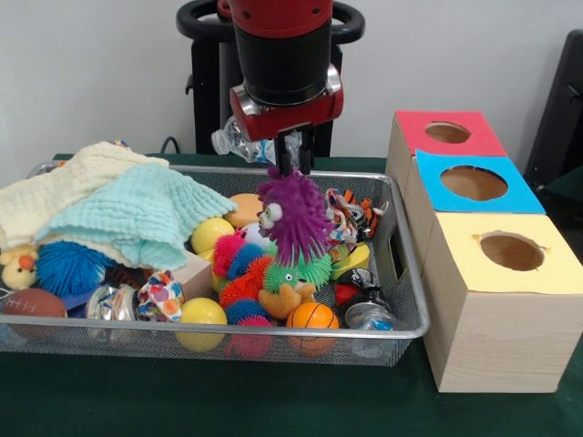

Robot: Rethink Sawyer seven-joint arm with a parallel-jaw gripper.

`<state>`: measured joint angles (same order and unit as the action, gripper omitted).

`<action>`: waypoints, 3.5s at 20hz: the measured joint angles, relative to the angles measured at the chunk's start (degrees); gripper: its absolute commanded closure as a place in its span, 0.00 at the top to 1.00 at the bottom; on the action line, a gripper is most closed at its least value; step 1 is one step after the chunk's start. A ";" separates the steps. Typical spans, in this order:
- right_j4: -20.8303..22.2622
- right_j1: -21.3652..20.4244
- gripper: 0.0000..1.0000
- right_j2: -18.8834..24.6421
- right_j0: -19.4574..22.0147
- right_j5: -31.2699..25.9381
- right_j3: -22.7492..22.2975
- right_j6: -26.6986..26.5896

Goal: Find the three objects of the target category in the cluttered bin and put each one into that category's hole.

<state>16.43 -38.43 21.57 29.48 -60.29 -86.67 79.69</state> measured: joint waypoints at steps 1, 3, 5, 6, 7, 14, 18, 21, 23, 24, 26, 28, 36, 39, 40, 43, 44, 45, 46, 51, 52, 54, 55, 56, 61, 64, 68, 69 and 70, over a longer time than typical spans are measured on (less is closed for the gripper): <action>-0.29 -0.85 0.00 -0.97 -0.08 1.47 -1.60 0.52; -0.59 -1.64 0.00 -1.92 -0.09 2.76 -3.05 0.95; -1.12 -3.11 0.00 -3.67 -0.04 5.00 -5.95 1.60; -1.23 -3.48 0.00 -4.14 -0.02 5.57 -6.76 1.74; -1.35 -3.85 0.00 -4.62 0.01 6.13 -7.57 1.87; -2.59 -6.07 0.00 -8.91 0.64 10.28 -14.79 2.56; -3.30 -6.25 0.00 -10.54 1.11 11.85 -17.52 2.56; -3.90 -6.80 0.00 -12.18 1.09 12.47 -19.65 2.56; -4.03 -7.40 0.00 -12.82 0.86 12.45 -20.23 2.56; -4.11 -7.79 0.00 -13.19 0.66 12.45 -20.53 2.56; -4.46 -9.28 0.00 -14.40 -0.28 12.47 -21.45 2.56; -4.69 -10.03 0.00 -14.93 -0.79 12.47 -21.86 2.56; -7.13 -16.15 0.00 -18.66 -5.64 11.27 -22.75 2.56; -7.95 -18.66 0.00 -19.91 -7.49 8.21 -22.66 2.56; -8.15 -19.27 0.00 -20.17 -7.90 7.19 -22.58 2.56; -9.19 -21.15 0.00 -20.92 -8.79 4.10 -22.45 2.56; -9.79 -22.09 1.00 -21.30 -9.12 2.74 -22.45 2.56; -10.11 -22.29 1.00 -21.45 -9.12 2.71 -22.45 2.56; -10.43 -22.50 1.00 -21.60 -9.11 2.67 -22.44 2.56; -12.15 -23.13 1.00 -22.55 -9.08 2.63 -22.45 2.56; -12.38 -23.14 1.00 -22.69 -9.08 2.63 -22.46 2.56; -12.88 -23.11 1.00 -22.98 -9.08 2.63 -22.46 2.56; -13.11 -23.12 1.00 -23.11 -9.08 2.63 -22.46 2.56; -13.41 -23.12 1.00 -23.20 -9.06 2.63 -22.46 2.56; -13.64 -22.74 1.00 -23.24 -9.04 2.63 -22.45 2.56; -13.64 -21.79 1.00 -23.24 -9.03 2.64 -22.45 2.56; -13.64 -20.49 1.00 -23.23 -9.03 2.64 -22.44 2.56; -13.64 -20.36 1.00 -23.23 -9.02 2.64 -22.43 2.56; -13.65 -20.16 1.00 -23.24 -9.01 2.64 -22.43 2.56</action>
<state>2.77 -58.58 -1.67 20.47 -57.65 -109.10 82.24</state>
